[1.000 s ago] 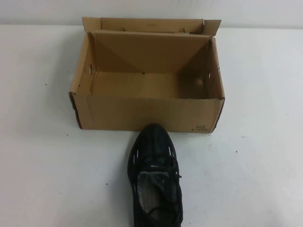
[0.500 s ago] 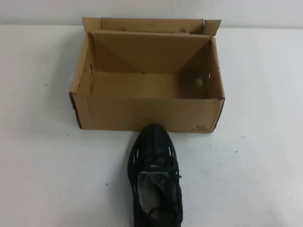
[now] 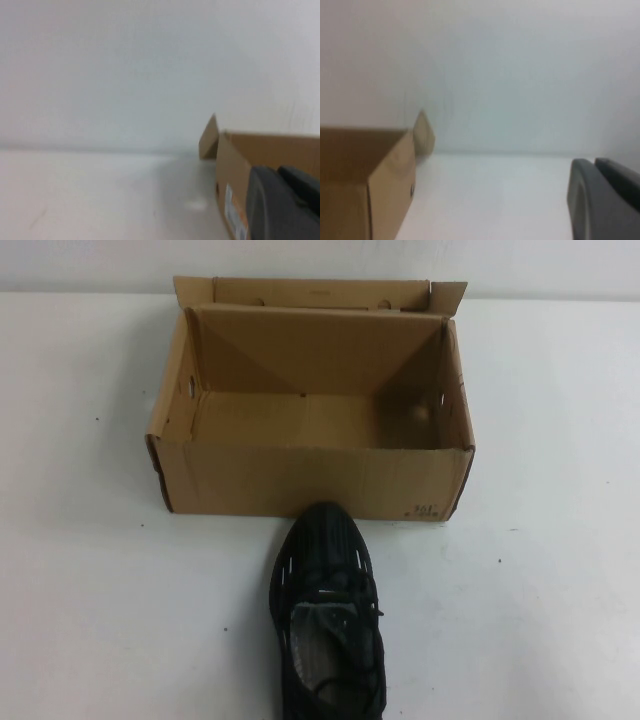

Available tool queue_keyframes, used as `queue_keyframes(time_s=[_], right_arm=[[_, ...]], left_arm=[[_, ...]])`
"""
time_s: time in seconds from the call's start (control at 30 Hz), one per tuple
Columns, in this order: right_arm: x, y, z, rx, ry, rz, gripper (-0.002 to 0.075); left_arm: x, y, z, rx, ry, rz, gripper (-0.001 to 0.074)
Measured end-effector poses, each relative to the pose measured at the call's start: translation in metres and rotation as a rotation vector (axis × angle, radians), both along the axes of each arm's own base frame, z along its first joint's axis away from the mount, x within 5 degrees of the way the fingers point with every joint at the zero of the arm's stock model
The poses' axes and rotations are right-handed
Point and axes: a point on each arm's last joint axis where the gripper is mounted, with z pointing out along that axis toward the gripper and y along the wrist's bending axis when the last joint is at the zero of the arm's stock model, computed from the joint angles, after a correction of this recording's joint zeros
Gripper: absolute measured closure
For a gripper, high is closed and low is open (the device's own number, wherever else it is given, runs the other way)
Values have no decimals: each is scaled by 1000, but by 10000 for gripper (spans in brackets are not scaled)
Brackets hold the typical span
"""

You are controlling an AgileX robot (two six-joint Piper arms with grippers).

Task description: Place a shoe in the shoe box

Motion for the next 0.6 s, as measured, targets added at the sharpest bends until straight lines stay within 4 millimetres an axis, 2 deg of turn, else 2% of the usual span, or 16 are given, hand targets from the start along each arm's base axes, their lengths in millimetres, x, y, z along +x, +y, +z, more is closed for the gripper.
queue_keyframes(time_s=[0.17,0.47,0.6], right_arm=[[-6,-4,21,15,-245,-43,743],[-12,-7,33,27,-391,-69,743],[-18,-9,42,34,-510,-90,743]], left_arm=[[-4,-2,17,-14,-187,-27,736],[-5,-3,21,-23,-235,-35,736],[-8,-3,27,-113,-294,-69,736]])
